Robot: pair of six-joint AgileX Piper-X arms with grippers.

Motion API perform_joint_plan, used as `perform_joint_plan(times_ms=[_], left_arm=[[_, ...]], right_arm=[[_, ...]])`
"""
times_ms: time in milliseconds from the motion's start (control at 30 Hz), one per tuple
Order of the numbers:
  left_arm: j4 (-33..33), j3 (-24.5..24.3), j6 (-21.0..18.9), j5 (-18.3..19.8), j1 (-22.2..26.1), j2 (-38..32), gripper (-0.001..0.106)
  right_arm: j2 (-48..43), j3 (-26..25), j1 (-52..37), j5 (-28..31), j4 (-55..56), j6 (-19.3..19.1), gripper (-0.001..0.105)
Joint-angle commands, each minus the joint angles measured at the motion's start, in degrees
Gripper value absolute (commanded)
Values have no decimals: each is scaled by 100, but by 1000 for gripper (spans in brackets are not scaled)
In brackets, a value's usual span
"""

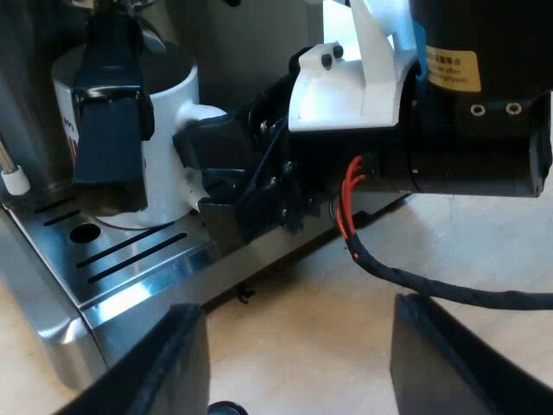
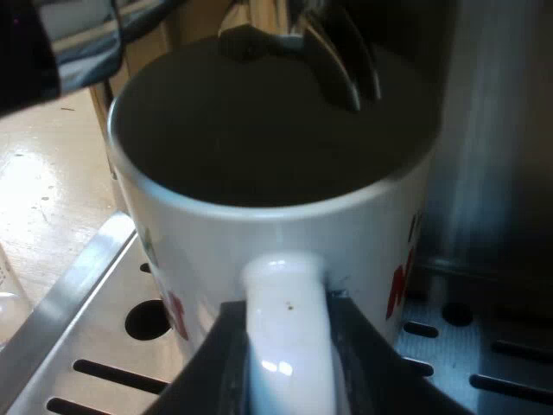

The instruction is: Place mug into machine

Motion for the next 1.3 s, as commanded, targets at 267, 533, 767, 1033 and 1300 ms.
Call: perform_joint_plan(times_ms=[267, 533, 767, 1033, 1300], left_arm=[[107, -18, -98, 42, -26, 3, 49], [95, -18, -98, 92, -26, 3, 49], [89, -221, -98, 218, -26, 3, 49], [323, -702, -98, 218, -26, -104, 49], [867, -1232, -98, 124, -26, -797, 51]], right_arm=[[-53, -55, -40, 270, -60, 180, 50], [-462, -55, 90, 291, 423, 178, 52], [-1228, -55, 313, 540, 1669, 315, 52], [-1991, -45, 580, 557, 2356, 671, 52], [-2634, -33, 1090, 810, 2386, 671, 52]])
